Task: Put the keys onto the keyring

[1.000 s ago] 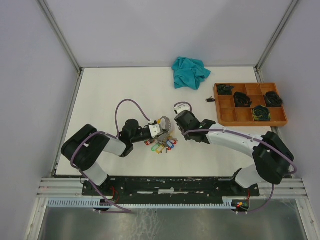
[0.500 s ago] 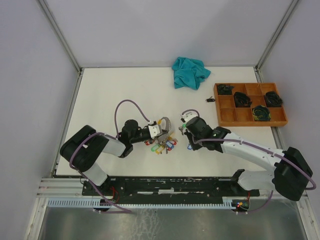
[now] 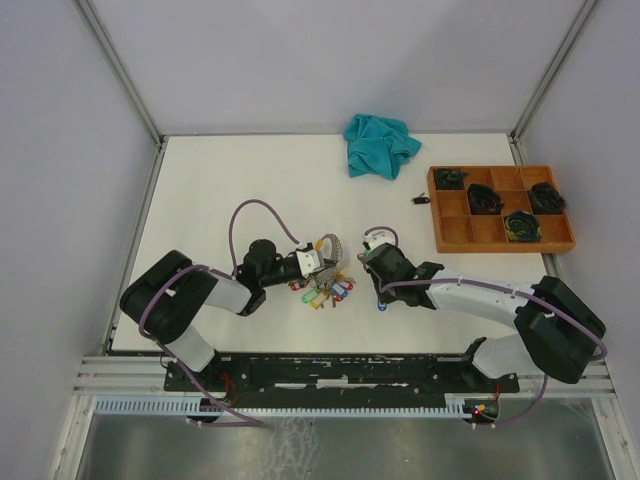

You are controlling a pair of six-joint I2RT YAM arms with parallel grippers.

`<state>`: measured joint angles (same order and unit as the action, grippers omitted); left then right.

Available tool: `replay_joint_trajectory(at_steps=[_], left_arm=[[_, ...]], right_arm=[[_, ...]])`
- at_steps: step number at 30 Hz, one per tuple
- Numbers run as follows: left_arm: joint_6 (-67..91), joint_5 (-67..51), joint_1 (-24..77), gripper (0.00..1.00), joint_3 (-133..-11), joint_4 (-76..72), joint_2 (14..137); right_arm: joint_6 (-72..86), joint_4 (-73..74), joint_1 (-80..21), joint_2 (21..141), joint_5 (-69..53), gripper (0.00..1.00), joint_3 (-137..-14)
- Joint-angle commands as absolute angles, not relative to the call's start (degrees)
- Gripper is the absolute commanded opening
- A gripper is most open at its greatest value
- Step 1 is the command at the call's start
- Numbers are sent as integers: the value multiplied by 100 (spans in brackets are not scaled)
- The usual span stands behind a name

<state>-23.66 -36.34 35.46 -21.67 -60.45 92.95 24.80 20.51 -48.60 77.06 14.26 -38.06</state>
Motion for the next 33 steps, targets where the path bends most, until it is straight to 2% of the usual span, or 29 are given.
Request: replay_joint_trajectory(at_steps=[1, 5, 9, 12, 14, 21, 26, 33], left_arm=[[-2320, -3702, 3579, 3, -2136, -6562, 9210], [-2320, -3666, 3577, 3, -2123, -6576, 9217], [-2313, -3656, 3582, 3, -2118, -6583, 9209], [-2303, -3652, 3577, 3, -2117, -6582, 9188], [-2294, -3656, 3582, 3, -2113, -6581, 9190], [-2285, -3656, 3584, 3, -2108, -6579, 9172], [-2285, -3680, 3581, 3, -2126, -6552, 9181], [-2284, -3691, 3579, 3, -2129, -6537, 9172]], right_arm=[[2677, 772, -4895, 8103, 1969, 1, -3744], [2797, 988, -4904, 8295, 1990, 6, -3791], [2926, 1896, -4904, 8010, 1859, 22, -4104], [2923, 3041, -4897, 7934, 1884, 39, -4722], [2896, 3642, -4880, 8094, 1856, 44, -5142], [2783, 4453, -4533, 8732, 1083, 45, -5911], [2716, 4204, -3790, 8792, -185, 45, -5815], [2479, 4070, -3259, 9197, -1169, 42, -5950]])
